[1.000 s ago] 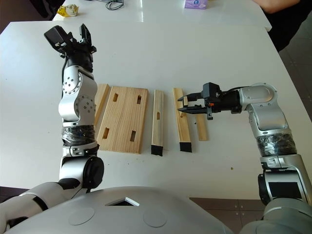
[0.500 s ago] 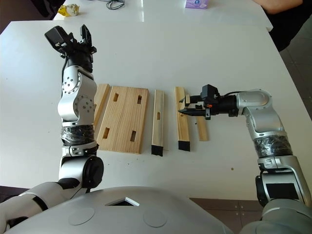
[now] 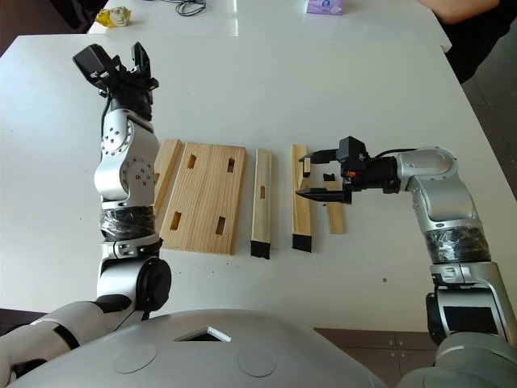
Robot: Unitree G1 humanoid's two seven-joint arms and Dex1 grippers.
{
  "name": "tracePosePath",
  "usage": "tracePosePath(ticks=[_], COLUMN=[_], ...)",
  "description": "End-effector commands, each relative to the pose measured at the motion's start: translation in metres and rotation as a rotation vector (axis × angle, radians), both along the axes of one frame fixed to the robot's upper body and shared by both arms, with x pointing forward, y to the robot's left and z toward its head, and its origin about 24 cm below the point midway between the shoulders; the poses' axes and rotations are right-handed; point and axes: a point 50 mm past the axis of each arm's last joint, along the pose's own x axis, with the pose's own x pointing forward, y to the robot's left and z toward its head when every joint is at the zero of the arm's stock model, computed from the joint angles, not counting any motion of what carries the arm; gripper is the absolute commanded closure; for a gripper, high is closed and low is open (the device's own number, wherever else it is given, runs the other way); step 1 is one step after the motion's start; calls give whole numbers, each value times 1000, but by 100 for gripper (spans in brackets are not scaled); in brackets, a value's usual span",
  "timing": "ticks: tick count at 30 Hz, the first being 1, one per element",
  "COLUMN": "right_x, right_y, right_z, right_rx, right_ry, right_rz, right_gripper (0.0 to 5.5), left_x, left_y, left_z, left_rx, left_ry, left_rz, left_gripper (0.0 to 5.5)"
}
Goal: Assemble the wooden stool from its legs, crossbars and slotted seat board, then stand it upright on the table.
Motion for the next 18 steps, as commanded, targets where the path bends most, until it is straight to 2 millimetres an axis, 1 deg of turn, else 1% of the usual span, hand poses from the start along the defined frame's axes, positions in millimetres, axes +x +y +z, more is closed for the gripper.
tracePosePath(ticks=[1,3,6,8,9,11,13,14,17,18], right_x=[1,1,-3,-6,-7,-7,-3,-1,1,1], right_y=[-2,3,23,36,43,56,69,72,70,68], right_z=[29,47,83,98,101,102,93,87,64,59], right_rx=[34,80,234,316,346,388,395,386,331,317], right_ry=[-80,-111,-156,-159,-156,-159,-173,-173,-139,-134], right_rz=[-7,8,60,96,108,111,79,58,25,20], right_gripper=[160,160,160,160,160,160,160,160,160,160], left_x=[0,0,0,2,2,4,6,7,9,10], left_y=[3,5,7,6,6,6,4,3,-1,-2], left_z=[3,2,3,2,2,2,2,2,2,2], left_rx=[-2,-4,4,2,-2,-9,-7,-7,-12,-10], left_ry=[-9,-8,-11,-7,-4,-2,-6,-6,-6,-7], left_rz=[1,4,3,-6,-11,-13,-15,-20,-32,-36], left_gripper=[280,280,280,280,280,280,280,280,280,280])
